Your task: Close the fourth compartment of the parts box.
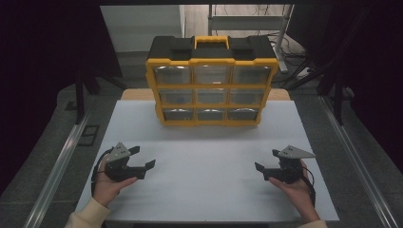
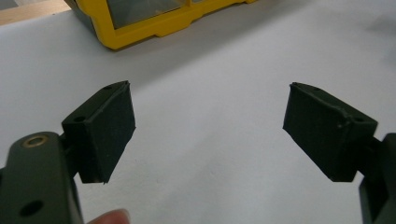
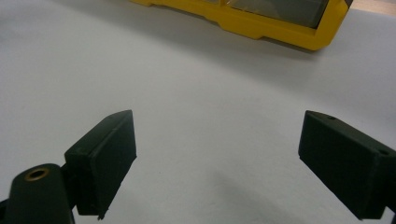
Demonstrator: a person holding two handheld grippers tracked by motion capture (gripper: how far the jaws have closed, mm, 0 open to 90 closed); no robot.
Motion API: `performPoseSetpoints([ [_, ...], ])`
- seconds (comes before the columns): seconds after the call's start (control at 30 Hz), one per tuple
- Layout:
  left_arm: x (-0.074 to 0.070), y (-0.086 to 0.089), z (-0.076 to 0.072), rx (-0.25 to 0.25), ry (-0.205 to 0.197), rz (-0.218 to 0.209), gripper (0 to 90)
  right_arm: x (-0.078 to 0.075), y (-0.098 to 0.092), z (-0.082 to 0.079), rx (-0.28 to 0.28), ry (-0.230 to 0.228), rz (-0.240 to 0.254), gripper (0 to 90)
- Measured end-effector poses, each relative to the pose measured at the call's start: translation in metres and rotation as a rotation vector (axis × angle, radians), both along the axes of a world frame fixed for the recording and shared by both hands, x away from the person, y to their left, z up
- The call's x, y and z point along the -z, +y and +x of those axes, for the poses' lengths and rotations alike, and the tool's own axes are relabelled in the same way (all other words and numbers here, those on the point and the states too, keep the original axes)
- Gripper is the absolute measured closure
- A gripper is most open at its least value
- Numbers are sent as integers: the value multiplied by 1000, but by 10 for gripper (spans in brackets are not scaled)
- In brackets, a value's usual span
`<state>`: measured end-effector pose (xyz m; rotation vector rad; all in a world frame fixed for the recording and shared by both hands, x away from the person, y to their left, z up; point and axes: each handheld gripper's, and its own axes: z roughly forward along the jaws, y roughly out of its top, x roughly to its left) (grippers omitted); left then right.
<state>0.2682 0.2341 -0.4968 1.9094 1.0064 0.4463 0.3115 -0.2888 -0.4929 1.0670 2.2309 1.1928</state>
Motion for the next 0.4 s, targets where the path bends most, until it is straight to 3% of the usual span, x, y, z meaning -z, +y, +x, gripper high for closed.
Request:
performPoseSetpoints([
  [0.4,-2,-2,1,9,-4,1,173,1,-2,0,6,2,-1,117],
])
